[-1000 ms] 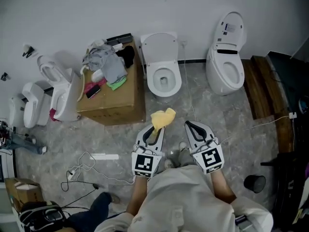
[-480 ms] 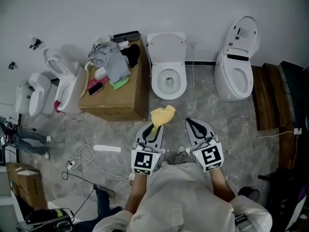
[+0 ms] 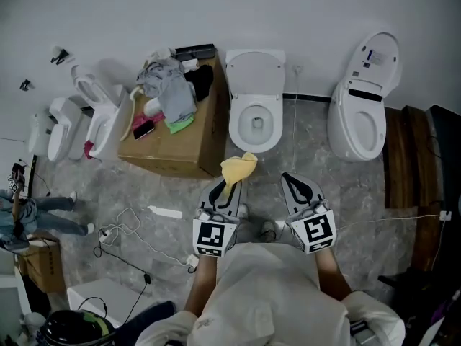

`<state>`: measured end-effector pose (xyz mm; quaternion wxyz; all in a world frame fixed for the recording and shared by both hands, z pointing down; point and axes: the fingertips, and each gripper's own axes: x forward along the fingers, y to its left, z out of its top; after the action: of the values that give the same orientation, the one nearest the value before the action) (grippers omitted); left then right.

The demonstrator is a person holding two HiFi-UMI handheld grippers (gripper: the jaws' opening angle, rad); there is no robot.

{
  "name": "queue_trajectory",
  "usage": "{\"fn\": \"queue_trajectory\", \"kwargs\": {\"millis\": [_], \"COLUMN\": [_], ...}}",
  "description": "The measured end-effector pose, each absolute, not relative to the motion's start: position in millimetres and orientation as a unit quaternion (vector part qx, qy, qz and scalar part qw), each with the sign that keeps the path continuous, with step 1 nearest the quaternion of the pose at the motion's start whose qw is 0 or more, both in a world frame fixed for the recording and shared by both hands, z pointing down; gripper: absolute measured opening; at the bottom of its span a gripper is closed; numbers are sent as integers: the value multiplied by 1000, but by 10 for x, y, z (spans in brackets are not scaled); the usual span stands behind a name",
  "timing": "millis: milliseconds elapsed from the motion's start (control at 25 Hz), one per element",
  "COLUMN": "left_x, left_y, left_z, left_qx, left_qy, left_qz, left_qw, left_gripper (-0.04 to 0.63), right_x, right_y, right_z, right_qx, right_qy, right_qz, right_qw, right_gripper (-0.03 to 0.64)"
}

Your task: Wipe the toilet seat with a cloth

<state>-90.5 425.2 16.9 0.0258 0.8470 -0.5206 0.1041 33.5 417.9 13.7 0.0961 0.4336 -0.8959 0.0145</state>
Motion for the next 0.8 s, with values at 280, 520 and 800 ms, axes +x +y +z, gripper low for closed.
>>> {"fn": "queue_trajectory", "kwargs": {"millis": [280, 520, 800], "left_x": [-1001, -1209, -1509], "left_y": [3690, 2968, 2159], "left_z": [261, 467, 631], "left_qx": [850, 859, 872], "left_qy": [-517, -500, -475], "left_qz": [103, 105, 108], "left_qw": [28, 33, 50], "left_gripper": [81, 81, 81], "right_x": [248, 17, -282], "right_y": [3641, 2975, 2197], "right_z": [242, 333, 471], "right_qx": [438, 446, 464], "right_qy": [-893, -888, -875], "right_qz": [18, 28, 38], "right_qw": [101, 104, 132], "right_gripper": [8, 8, 8]}}
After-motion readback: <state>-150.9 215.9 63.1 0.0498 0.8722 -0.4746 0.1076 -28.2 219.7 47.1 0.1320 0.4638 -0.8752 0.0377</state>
